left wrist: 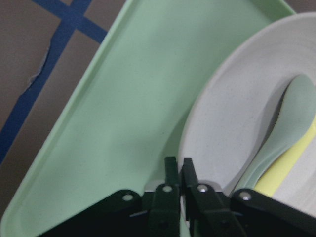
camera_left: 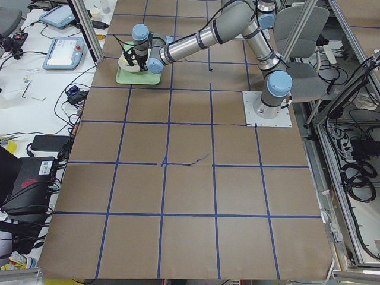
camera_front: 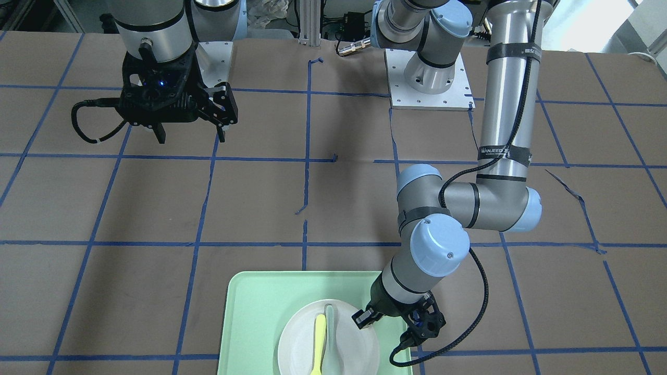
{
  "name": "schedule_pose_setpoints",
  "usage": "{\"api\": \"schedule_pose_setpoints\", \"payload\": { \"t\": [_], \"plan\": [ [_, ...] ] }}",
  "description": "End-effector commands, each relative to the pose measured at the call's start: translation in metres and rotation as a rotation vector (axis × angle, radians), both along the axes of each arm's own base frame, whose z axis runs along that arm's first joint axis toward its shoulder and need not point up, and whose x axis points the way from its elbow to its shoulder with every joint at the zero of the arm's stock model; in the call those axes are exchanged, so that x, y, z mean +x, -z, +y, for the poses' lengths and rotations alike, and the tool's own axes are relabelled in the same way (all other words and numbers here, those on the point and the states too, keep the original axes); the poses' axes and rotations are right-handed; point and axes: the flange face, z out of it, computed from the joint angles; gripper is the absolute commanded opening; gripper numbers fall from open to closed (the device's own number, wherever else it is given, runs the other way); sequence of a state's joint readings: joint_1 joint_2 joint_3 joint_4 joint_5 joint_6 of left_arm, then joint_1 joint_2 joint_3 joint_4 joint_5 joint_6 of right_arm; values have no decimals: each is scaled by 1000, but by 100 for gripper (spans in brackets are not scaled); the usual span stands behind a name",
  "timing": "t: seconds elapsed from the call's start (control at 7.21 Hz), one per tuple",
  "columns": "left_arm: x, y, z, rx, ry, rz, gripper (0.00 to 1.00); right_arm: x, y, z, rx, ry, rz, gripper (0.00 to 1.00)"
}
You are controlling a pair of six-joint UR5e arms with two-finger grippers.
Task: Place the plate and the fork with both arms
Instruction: 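Carry the plate with the left gripper onto the green tray, then open the left gripper and lift it away from the plate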
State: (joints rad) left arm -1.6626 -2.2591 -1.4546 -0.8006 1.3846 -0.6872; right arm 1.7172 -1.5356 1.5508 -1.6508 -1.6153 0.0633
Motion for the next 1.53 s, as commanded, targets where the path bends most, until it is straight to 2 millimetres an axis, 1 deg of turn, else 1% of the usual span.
{"api": "schedule_pose_setpoints", "payload": {
  "t": [0.0, 0.14, 0.28, 0.42, 0.55, 0.69, 0.83, 0.97, 1.11, 1.25, 1.39],
  "plan": [
    [-10, 5, 7, 2, 13, -3, 0, 0, 0, 0, -1, 0, 0, 100],
    [-8, 8, 8, 6, 24, -12, 84, 0, 0, 0, -1, 0, 0, 100],
    [-7, -2, 10, 0, 26, -11, 100, 0, 0, 0, -1, -1, 0, 100],
    [8, -8, 10, 4, 17, -15, 100, 0, -1, 0, -6, -1, 1, 100],
    [58, -34, 7, 6, -2, -72, 100, 0, -1, 0, -6, -1, 1, 100],
    [98, -77, 16, 26, 38, -97, 100, 0, -1, 0, -6, -1, 1, 100],
    [123, -122, 28, -4, 137, -125, 100, 0, -1, 0, -6, -1, 1, 100],
    [153, -167, 45, 9, 209, -154, 100, 0, -1, 0, -6, -1, 1, 100],
    [156, -211, 67, 7, 261, -168, 100, 0, 0, 0, -4, -1, 1, 100],
    [150, -242, 95, 62, 278, -192, 100, 1, 1, 0, -2, -1, 4, 100],
    [127, -265, 122, 63, 322, -198, 100, 1, 2, -2, 1, -1, 6, 100]
  ]
}}
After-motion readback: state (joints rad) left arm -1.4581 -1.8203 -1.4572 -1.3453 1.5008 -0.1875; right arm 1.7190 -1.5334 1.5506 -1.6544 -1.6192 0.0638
